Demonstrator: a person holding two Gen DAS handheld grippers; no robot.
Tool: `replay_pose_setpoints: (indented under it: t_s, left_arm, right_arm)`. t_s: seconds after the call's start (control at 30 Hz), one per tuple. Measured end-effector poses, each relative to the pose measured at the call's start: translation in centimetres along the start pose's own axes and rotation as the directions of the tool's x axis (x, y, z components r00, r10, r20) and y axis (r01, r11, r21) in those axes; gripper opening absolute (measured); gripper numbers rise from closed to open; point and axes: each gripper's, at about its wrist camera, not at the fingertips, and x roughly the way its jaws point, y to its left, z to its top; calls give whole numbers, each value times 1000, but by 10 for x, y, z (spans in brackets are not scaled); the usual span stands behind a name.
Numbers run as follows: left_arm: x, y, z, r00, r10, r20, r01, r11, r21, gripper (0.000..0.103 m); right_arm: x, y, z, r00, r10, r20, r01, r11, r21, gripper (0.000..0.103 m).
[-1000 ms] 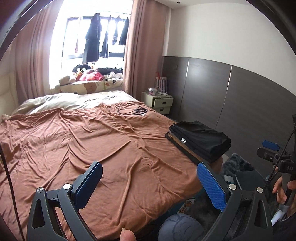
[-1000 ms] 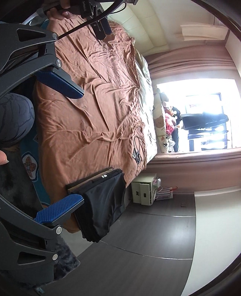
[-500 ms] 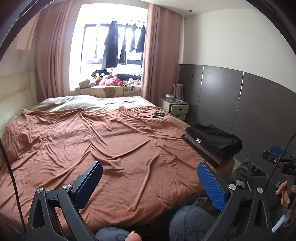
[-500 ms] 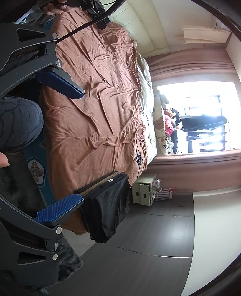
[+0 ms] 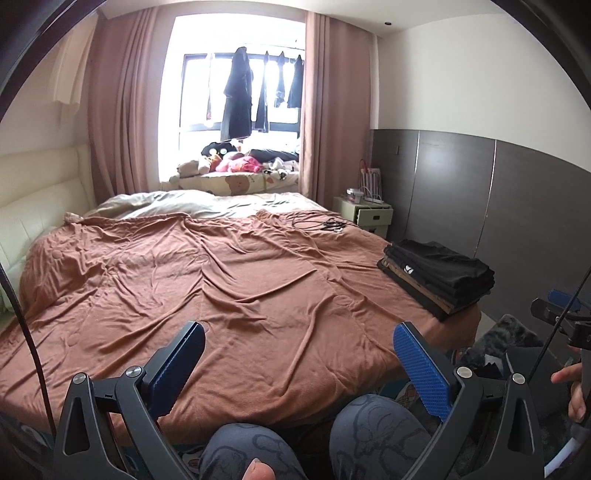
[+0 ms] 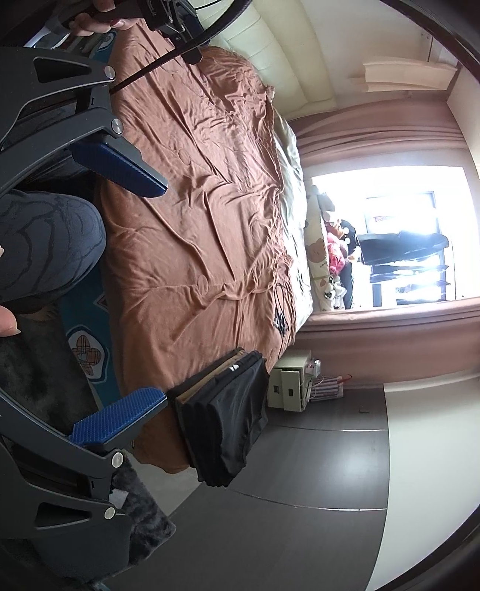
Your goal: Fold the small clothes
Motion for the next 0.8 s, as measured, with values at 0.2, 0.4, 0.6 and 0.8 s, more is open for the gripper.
replay_pose_setpoints:
  t_s: [0.2,0.4,0.6,0.8]
  left_arm:
    - [-10,7,-18,1000,11,-9,-11,1000,6,103]
    - [-18,18,-27,999,36,-5,-36,999,-17,103]
    - [-21,21,-32,999,35,1,-35,999,-25,103]
    - [-22,16,-37,1000,22,2,-22,1000,-20,103]
  right_arm:
    - [1,1,-11,1000,0,-23,0,1000,13,103]
    - [-7,4,-12,1000,14,-2,-14,999,29,103]
    - [-9,7,-20,999,38,1,-38,999,27,103]
    - [-15,8,-23,999,36,18,-37,999,20,103]
